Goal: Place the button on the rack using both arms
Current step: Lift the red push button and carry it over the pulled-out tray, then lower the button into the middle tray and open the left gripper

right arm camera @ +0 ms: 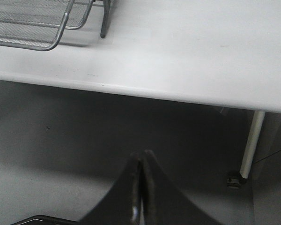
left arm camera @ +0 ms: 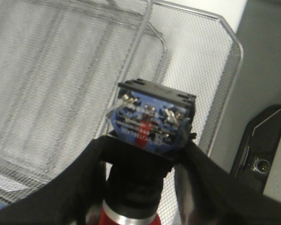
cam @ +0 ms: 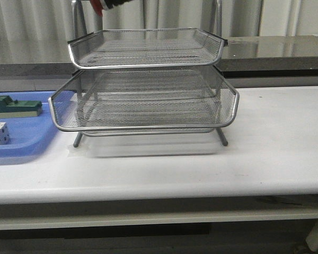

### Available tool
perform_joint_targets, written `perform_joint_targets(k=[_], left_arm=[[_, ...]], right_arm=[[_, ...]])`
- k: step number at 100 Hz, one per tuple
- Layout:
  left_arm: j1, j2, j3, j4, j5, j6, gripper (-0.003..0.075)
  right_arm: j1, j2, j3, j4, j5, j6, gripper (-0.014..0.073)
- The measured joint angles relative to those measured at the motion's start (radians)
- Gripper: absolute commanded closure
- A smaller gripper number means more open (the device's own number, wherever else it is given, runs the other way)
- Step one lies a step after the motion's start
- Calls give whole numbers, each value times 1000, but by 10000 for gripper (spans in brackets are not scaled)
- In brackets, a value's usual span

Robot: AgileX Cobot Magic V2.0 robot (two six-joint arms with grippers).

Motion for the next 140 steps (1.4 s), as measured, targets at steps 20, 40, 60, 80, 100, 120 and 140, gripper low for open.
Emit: perform_joint_targets(k=[20,40,60,80,100,120,140], left_arm=[[-16,18,59,0,-2,4,741],[-16,75,66,4,-10,6,741],[-16,143,67,3,-16,6,741],[-16,194,67,4,-19,14,741],[-16,206,67,6,-21,15,628],[-16,206,67,6,-21,19,353],[-16,206,67,6,-22,22,251]], right_arm=[[0,0,0,0,0,0,664],[0,0,0,0,0,0,664],[0,0,0,0,0,0,664],[0,0,0,0,0,0,664],[0,0,0,0,0,0,664],[0,0,0,0,0,0,664],[0,0,0,0,0,0,664]])
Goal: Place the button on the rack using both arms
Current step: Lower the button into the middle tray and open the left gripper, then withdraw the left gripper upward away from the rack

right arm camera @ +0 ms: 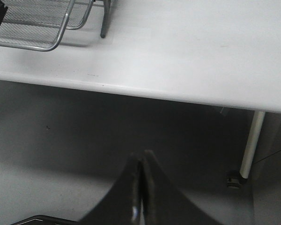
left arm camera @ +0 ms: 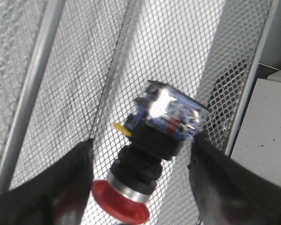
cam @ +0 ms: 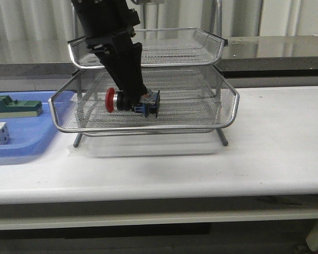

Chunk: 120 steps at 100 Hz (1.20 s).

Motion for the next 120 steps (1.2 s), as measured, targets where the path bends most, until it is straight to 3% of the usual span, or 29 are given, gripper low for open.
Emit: perform_joint_targets(k=[35,59,98,120], left_arm=[[0,-26,-2,0,-2,-26,251],[25,-161,-2,6,0,-170,251],[305,-392,6,16,8,-300,295],[425,-590,192,16,-131,-304,295]], right_arm=[[0,0,0,0,0,0,664],[0,0,0,0,0,0,664],[0,0,0,0,0,0,664],[0,0,0,0,0,0,664]])
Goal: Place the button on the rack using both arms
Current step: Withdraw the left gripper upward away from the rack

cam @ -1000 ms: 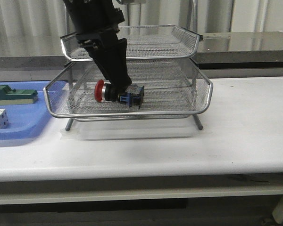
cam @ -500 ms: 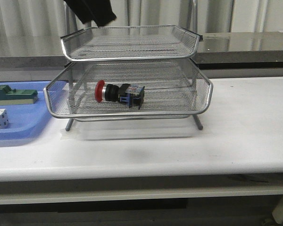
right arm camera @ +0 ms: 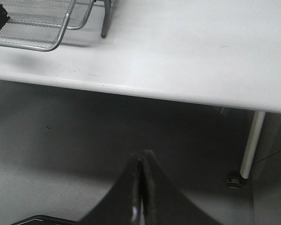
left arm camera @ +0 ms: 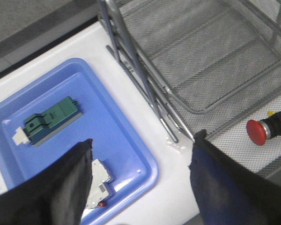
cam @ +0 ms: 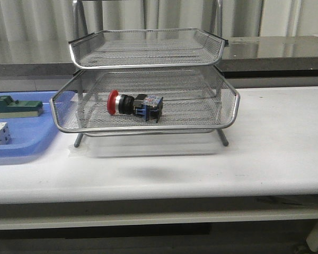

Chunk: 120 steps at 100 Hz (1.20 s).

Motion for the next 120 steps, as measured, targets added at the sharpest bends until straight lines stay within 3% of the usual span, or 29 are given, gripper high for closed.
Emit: perform_joint_targets(k=[41,79,95,120], left_arm=[[24,-493,718,-8,-611,0,295],[24,-875,1220,-118,-1017,0,295],[24,-983,1311,-145,-1095,0,295],[26,-1066,1372,-196,-1106,0,303]], right_arm=[[0,0,0,0,0,0,664],[0,0,0,0,0,0,664],[0,0,0,0,0,0,664],[0,0,0,0,0,0,664]])
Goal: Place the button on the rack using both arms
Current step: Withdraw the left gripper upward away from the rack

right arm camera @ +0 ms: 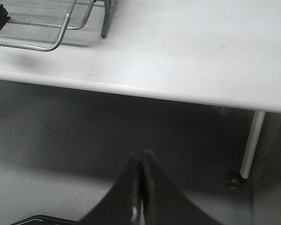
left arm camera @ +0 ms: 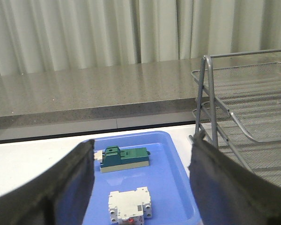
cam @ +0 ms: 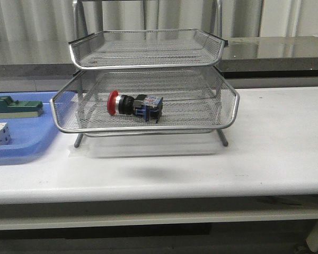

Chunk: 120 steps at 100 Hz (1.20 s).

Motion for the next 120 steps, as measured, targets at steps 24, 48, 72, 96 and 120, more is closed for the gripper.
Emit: perform_joint_targets(k=[24,48,72,96,120], left_arm=[[0,0,7,-4,0,-2,531],[0,0,7,-4,0,-1,741],[0,0,7,-4,-1,-1,741],[0,0,7,-5,-7,-1,741],[0,0,7,-5,-7,-1,741]], right_arm=[[0,0,0,0,0,0,664],[0,0,0,0,0,0,664],[0,0,0,0,0,0,664],[0,0,0,0,0,0,664],[0,0,0,0,0,0,664]])
